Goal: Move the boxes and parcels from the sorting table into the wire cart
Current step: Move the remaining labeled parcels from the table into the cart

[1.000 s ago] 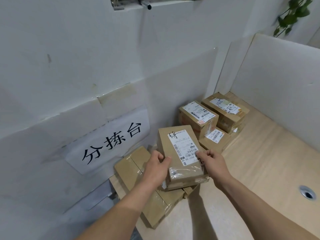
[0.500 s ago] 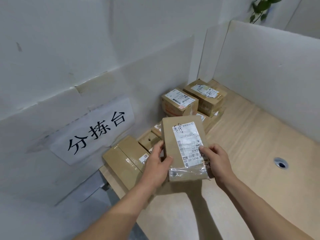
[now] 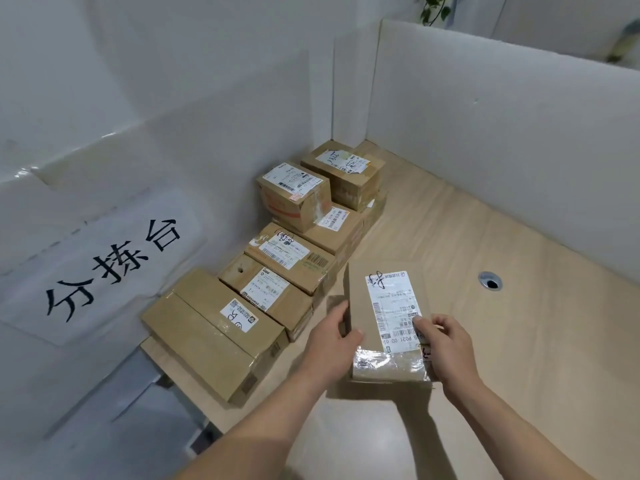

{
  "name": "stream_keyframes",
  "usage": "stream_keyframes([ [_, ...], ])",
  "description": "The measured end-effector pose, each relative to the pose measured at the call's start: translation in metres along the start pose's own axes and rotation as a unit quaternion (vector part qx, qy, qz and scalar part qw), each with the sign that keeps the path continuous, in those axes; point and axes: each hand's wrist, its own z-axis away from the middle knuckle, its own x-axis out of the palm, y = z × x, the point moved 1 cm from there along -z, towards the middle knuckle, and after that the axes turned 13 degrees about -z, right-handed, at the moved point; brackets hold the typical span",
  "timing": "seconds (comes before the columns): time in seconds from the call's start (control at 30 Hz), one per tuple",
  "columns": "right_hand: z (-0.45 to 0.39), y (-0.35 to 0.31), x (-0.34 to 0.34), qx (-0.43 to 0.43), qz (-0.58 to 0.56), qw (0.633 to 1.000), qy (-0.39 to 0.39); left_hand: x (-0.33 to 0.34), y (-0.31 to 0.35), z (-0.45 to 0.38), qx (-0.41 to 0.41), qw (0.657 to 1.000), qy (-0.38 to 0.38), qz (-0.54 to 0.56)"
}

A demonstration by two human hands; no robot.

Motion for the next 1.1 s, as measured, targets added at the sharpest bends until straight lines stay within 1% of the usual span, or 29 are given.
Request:
stream_keyframes([
  [0.2,0.000,0.028,-0.007,0.031,0.058,0.998,0.001,0.019,-0.023,-0.008,-0.034,0.998,-0.047,-0.037],
  [0.3,0.002,0.034,-0.007,0.034,0.095,0.995,-0.016,0.023,-0.032,-0.010,-0.049,0.995,-0.075,-0.047],
  [0.43,0.001,0.036,-0.004,0.028,0.142,0.989,-0.021,0.022,-0.037,-0.004,-0.054,0.993,-0.082,-0.066],
  [0.53,0.005,0.027,0.006,-0.031,0.217,0.976,-0.005,0.011,-0.038,0.004,-0.056,0.992,-0.058,-0.092],
  [0.6,0.007,0.019,0.019,-0.106,0.272,0.956,0.001,-0.002,-0.039,0.011,-0.054,0.989,-0.019,-0.139],
  [0.67,0.011,0.011,0.040,-0.181,0.323,0.929,-0.013,-0.016,-0.041,0.021,-0.042,0.986,0.031,-0.160],
  [0.73,0.020,0.002,0.066,-0.235,0.339,0.909,-0.059,-0.034,-0.044,0.032,-0.019,0.981,0.086,-0.171],
  [0.77,0.025,0.000,0.080,-0.247,0.334,0.905,-0.094,-0.044,-0.047,0.038,-0.003,0.975,0.114,-0.191],
  [0.83,0.039,-0.002,0.110,-0.259,0.329,0.892,-0.170,-0.064,-0.058,0.048,0.013,0.957,0.164,-0.241],
  [0.9,0.055,0.000,0.139,-0.265,0.359,0.862,-0.240,-0.085,-0.074,0.056,0.009,0.938,0.219,-0.269],
  [0.97,0.069,0.008,0.163,-0.244,0.386,0.840,-0.294,-0.105,-0.091,0.064,-0.020,0.926,0.262,-0.270],
  [1.0,0.074,0.014,0.173,-0.235,0.397,0.830,-0.313,-0.113,-0.098,0.067,-0.045,0.925,0.269,-0.265],
  [1.1,0.083,0.035,0.198,-0.219,0.424,0.810,-0.341,-0.132,-0.121,0.073,-0.127,0.926,0.250,-0.254],
])
